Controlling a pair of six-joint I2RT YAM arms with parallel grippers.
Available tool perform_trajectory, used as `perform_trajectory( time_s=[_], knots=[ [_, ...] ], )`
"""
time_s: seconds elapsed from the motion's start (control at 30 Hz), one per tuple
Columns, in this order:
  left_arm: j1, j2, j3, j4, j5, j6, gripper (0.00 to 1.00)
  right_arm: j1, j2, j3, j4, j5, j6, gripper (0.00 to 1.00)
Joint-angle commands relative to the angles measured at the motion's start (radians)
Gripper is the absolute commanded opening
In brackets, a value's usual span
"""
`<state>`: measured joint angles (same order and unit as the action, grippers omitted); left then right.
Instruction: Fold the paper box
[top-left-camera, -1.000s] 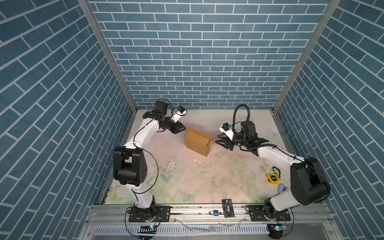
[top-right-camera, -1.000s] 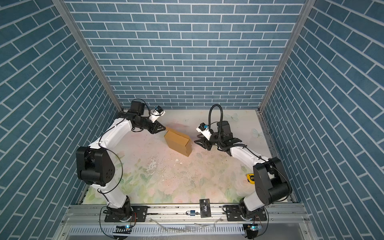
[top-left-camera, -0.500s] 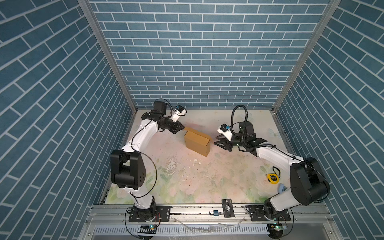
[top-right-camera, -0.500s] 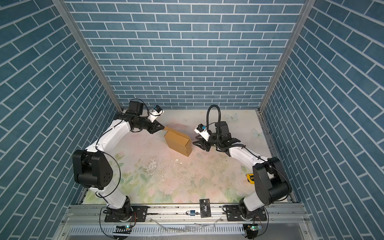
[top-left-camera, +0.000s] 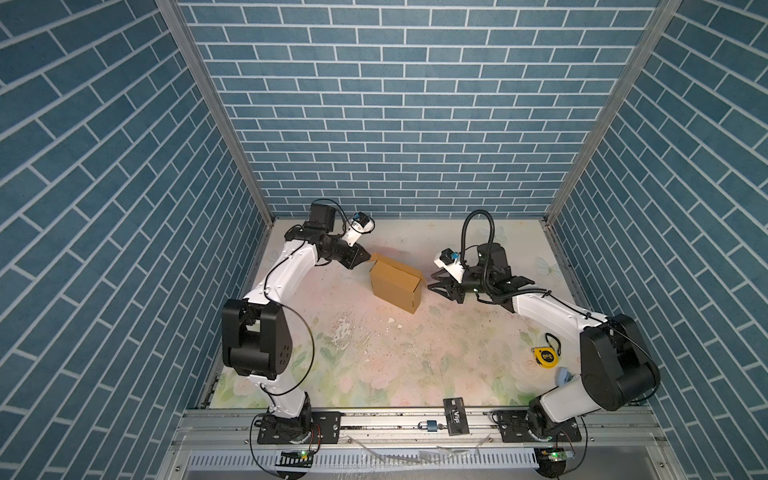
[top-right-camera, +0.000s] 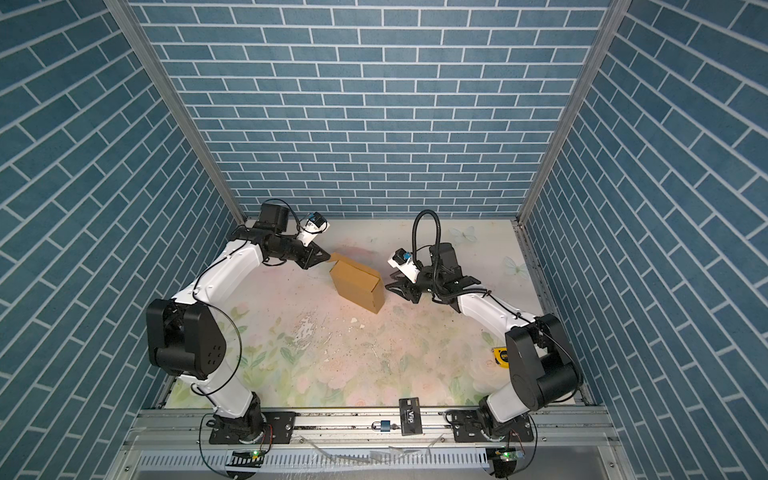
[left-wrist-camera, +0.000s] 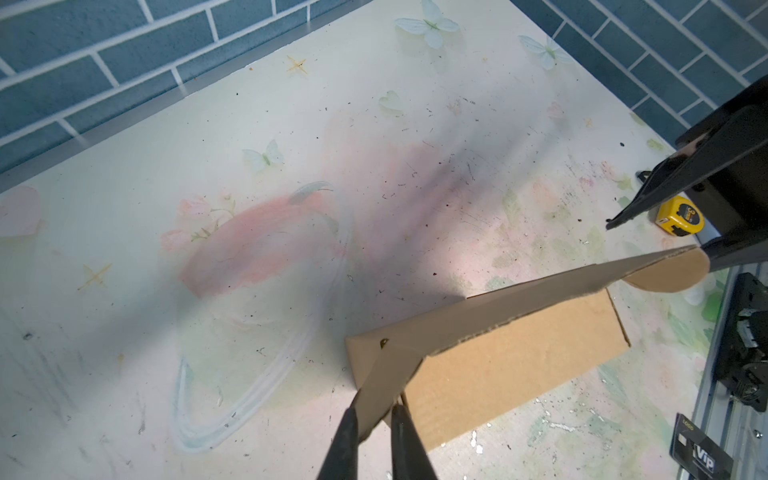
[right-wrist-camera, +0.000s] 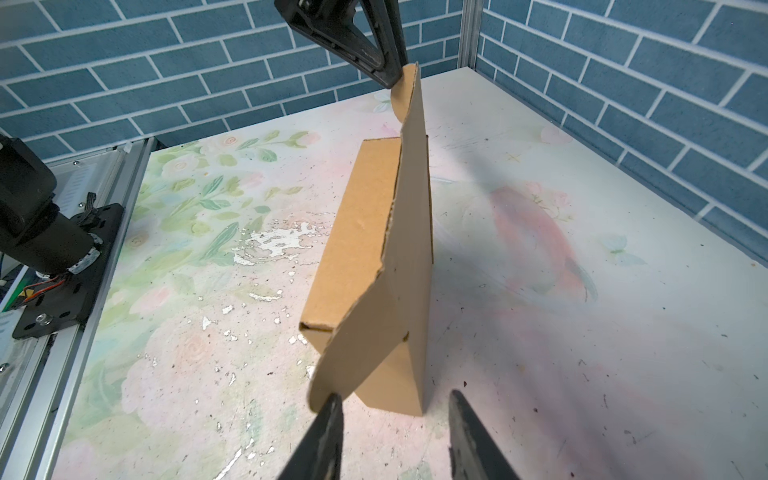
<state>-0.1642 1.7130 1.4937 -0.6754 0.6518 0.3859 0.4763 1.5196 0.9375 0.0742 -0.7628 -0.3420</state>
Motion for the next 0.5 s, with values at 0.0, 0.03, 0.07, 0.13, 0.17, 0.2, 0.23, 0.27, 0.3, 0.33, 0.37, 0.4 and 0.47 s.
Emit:
perform_trajectory(
  time_s=[0.0, 0.03, 0.07, 0.13, 0.17, 0.2, 0.23, 0.27, 0.3, 0.33, 0.37, 0.4, 0.47],
  knots=[
    [-0.013, -0.018, -0.005, 0.000, 0.022, -0.015, 0.16, 0.010, 0.015, 0.044, 0.006, -0.018, -0.022, 0.41],
    [-0.016, -0.019, -0.001, -0.009, 0.020, -0.013, 0.16, 0.012, 0.019, 0.047, 0.006, -0.017, -0.018, 0.41],
    [-0.017, -0.026, -0.004, -0.011, 0.023, -0.013, 0.16, 0.017, 0.020, 0.050, 0.006, -0.018, -0.016, 0.41],
    [-0.017, -0.033, -0.018, 0.003, 0.027, -0.020, 0.16, 0.027, 0.022, 0.053, 0.015, -0.018, -0.017, 0.41],
    [-0.017, -0.034, -0.026, 0.015, 0.031, -0.026, 0.16, 0.030, 0.027, 0.056, 0.012, -0.017, -0.019, 0.41],
    [-0.018, -0.032, -0.029, 0.019, 0.032, -0.030, 0.16, 0.033, 0.030, 0.057, 0.013, -0.015, -0.020, 0.41],
    [-0.020, -0.031, -0.027, 0.016, 0.031, -0.031, 0.16, 0.035, 0.034, 0.057, 0.013, -0.012, -0.019, 0.41],
    [-0.021, -0.032, -0.024, 0.010, 0.030, -0.032, 0.15, 0.039, 0.035, 0.062, 0.013, -0.009, -0.015, 0.41],
    [-0.021, -0.036, -0.024, 0.009, 0.033, -0.032, 0.15, 0.041, 0.034, 0.064, 0.009, -0.007, -0.015, 0.41],
    [-0.021, -0.042, -0.027, 0.011, 0.037, -0.035, 0.15, 0.045, 0.034, 0.066, 0.013, -0.009, -0.013, 0.41],
    [-0.021, -0.044, -0.032, 0.019, 0.038, -0.041, 0.15, 0.047, 0.034, 0.065, 0.019, -0.009, -0.013, 0.41],
    [-0.021, -0.045, -0.037, 0.028, 0.041, -0.051, 0.15, 0.048, 0.034, 0.065, 0.019, -0.008, -0.016, 0.41],
    [-0.025, -0.039, -0.046, 0.042, 0.044, -0.066, 0.14, 0.048, 0.040, 0.066, 0.022, -0.003, -0.018, 0.41]
  ],
)
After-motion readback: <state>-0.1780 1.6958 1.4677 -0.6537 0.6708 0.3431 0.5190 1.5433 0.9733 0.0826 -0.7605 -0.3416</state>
